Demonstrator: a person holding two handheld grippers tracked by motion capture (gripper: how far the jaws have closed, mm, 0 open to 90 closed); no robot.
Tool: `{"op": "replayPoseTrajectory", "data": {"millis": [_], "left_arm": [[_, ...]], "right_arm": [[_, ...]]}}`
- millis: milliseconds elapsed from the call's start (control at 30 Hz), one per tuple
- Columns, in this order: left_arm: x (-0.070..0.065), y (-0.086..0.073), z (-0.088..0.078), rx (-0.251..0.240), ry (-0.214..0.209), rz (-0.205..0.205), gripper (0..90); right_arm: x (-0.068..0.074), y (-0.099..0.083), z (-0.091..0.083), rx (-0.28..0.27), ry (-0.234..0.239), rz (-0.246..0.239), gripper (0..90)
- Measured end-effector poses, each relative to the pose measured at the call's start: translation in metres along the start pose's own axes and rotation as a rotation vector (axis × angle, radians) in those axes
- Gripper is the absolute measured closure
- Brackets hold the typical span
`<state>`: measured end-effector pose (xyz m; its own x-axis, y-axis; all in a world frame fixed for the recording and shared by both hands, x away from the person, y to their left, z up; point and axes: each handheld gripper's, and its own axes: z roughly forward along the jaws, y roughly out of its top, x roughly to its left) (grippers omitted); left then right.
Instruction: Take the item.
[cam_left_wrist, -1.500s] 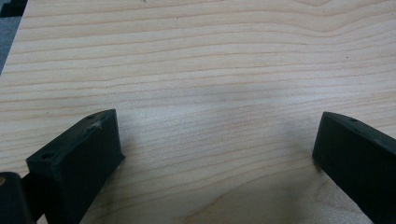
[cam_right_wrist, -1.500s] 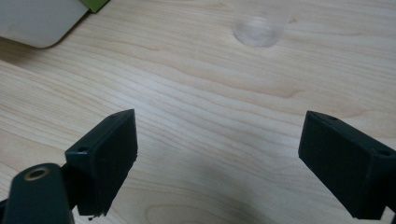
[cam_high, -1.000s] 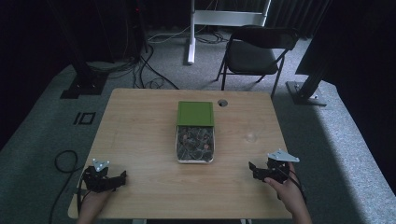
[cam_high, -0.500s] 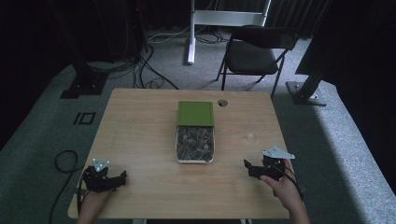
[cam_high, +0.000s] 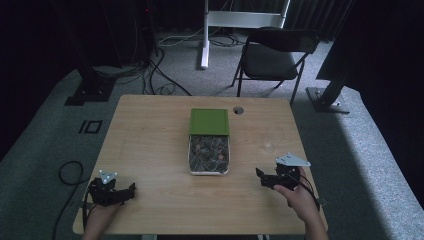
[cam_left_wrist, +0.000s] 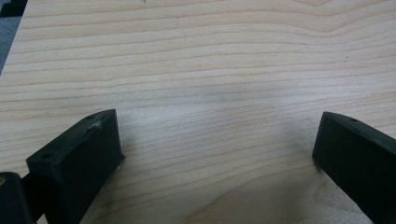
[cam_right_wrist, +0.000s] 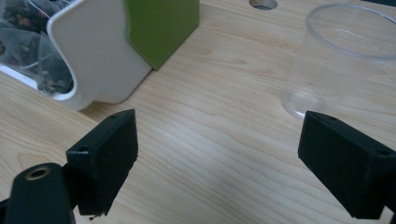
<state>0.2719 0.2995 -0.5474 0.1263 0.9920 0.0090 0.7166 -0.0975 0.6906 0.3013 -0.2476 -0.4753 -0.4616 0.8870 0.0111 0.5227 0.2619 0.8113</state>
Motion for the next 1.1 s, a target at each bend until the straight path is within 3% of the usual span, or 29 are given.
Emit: {"op": "replayPoseTrajectory", "data": {"millis": [467, 1100], "left_arm": [[0.000, 0.000, 0.000, 0.000, 0.000, 0.000, 1.6], [0.000, 0.000, 0.000, 0.000, 0.000, 0.000, 1.7]], "right_arm": [[0.014, 0.015, 0.004, -0.026, 0.032, -0.017, 12.1], [0.044, 0.039, 0.017, -0.061, 0.093, -0.067, 12.2]]}}
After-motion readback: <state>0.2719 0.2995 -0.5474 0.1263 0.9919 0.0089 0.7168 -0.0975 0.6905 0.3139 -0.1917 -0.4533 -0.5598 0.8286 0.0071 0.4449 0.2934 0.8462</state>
